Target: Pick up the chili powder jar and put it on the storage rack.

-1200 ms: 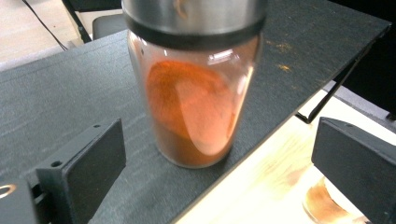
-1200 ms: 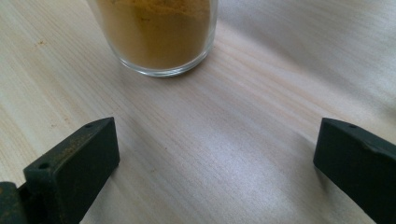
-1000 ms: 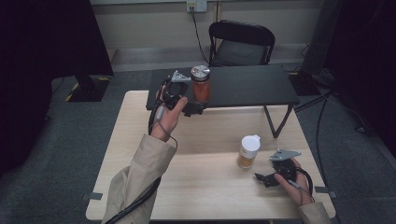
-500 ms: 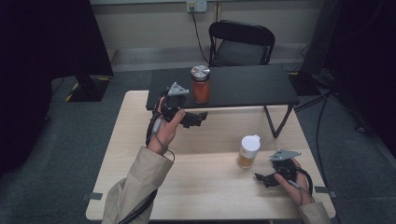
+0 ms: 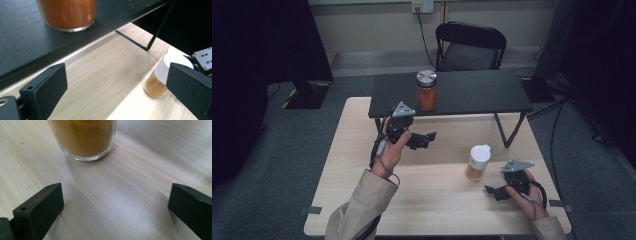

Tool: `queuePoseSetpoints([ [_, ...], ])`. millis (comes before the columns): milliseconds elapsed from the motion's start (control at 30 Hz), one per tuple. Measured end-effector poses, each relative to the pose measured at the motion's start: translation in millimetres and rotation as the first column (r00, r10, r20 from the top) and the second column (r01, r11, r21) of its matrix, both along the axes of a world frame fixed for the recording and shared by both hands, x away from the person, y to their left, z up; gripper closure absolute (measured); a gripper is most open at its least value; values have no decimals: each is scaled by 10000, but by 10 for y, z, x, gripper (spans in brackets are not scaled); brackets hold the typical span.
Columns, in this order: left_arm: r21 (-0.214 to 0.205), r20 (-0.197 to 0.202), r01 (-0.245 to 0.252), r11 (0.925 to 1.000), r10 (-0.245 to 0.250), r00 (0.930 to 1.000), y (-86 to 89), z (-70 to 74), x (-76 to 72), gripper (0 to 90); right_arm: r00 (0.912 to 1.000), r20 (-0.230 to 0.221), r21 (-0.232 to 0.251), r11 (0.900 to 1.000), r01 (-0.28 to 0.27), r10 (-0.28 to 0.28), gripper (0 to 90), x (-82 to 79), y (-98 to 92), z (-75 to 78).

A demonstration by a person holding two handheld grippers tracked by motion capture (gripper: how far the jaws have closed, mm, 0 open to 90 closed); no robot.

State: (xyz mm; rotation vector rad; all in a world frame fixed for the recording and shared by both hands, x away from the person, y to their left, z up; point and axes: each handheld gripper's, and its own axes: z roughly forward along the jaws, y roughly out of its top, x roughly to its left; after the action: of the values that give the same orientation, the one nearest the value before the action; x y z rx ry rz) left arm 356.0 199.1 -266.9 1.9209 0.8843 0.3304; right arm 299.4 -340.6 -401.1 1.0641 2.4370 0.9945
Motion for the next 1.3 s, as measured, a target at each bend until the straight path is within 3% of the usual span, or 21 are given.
queuePoseSetpoints([
  [500,75,-449,-9,10000,12,9990,18,-408,-9,27,10000,-3,2,10000,2,-2,0,0,0,0],
  [833,-49,-496,-132,9999,129,9987,43,-700,-92,27,10000,-3,3,10000,4,-4,0,0,0,0],
  [967,-219,-598,-117,9997,104,9982,79,-795,-111,26,10000,-3,3,10000,2,-2,0,0,0,0],
  [1300,-115,-648,-223,9997,215,9977,130,-952,-177,26,10000,0,2,10000,1,-1,0,0,0,0],
])
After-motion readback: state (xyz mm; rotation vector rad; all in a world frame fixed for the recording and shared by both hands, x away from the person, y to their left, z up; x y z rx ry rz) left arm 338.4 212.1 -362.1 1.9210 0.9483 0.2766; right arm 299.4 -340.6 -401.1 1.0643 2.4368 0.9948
